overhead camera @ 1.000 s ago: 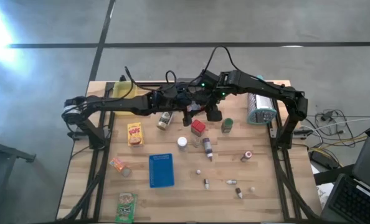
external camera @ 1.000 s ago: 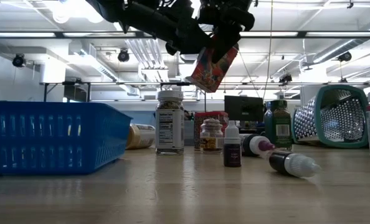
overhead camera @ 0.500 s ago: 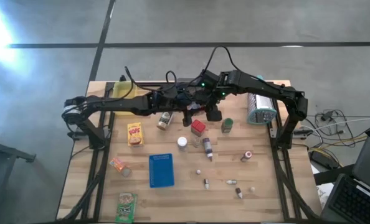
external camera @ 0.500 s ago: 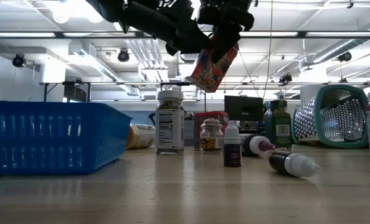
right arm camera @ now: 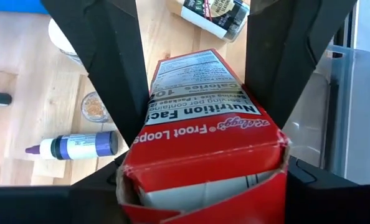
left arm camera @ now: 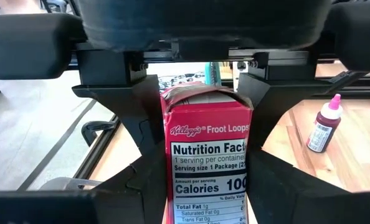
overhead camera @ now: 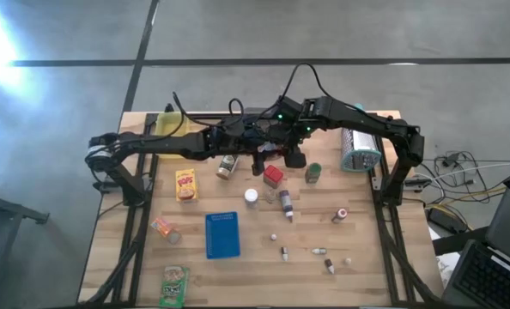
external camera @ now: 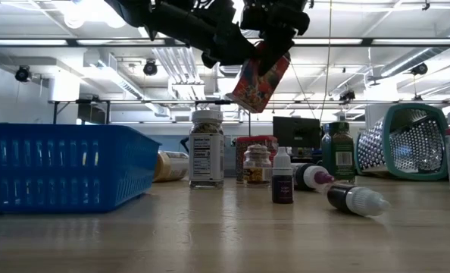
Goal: Pick & Place Kitchen Items
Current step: Put the red cereal box into the yellow bin
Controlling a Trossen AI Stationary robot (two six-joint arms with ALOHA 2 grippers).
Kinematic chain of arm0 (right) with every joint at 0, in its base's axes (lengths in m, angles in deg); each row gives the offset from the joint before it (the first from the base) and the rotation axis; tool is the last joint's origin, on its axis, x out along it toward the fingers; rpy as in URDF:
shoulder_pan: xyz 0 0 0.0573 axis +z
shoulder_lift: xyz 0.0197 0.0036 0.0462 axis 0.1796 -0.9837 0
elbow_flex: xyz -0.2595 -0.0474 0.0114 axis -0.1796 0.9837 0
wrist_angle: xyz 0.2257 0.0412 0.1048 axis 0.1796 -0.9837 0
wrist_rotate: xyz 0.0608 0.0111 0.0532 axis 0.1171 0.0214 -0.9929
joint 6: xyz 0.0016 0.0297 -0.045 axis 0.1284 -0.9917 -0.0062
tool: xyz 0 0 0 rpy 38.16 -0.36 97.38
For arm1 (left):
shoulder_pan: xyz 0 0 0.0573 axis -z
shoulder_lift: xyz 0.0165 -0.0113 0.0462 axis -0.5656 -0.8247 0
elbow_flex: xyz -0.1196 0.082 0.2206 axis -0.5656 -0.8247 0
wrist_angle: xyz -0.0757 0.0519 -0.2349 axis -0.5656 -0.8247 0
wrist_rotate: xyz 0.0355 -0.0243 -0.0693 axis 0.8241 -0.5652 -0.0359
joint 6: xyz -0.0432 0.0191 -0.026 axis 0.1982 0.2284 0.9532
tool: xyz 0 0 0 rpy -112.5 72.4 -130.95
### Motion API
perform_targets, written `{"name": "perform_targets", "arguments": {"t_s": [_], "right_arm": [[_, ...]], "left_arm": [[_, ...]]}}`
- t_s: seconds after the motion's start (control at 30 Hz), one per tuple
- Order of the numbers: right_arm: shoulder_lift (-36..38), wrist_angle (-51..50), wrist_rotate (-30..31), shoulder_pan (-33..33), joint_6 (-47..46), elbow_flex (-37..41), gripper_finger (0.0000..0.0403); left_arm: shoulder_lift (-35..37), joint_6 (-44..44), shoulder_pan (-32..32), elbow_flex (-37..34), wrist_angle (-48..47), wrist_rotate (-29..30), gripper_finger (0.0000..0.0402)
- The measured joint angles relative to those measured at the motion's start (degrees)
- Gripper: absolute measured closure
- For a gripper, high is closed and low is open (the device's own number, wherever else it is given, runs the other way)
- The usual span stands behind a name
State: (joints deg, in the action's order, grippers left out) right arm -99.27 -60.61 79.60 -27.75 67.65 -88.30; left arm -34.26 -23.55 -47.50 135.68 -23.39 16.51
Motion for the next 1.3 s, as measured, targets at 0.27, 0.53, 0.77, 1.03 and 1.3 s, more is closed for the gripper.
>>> {"name": "perform_targets", "arguments": {"t_s": [0.27,0.53,0.77,1.03,1.3], "right_arm": [[0.0,-2.0,-0.4,0.0,-0.5,0.0,0.0156],[2.0,-4.2,-0.2,-0.5,-2.7,0.0,0.0146],[3.9,-4.3,-0.2,-1.1,-3.8,0.0,0.0163],[5.6,-6.1,-0.1,-2.1,-5.5,0.0,0.0163],[7.5,-7.8,-0.1,-3.4,-7.4,0.0,0.0168]], "left_arm": [[0.0,0.0,0.0,0.0,-1.0,0.1,0.0216],[0.0,-0.2,-0.1,0.0,-2.2,0.9,0.0216],[0.0,0.0,-0.2,0.0,-2.1,0.9,0.0216],[1.3,-0.6,-0.2,0.0,-3.2,1.0,0.0216],[6.8,-1.7,-0.2,0.0,-10.2,8.0,0.0216]]}}
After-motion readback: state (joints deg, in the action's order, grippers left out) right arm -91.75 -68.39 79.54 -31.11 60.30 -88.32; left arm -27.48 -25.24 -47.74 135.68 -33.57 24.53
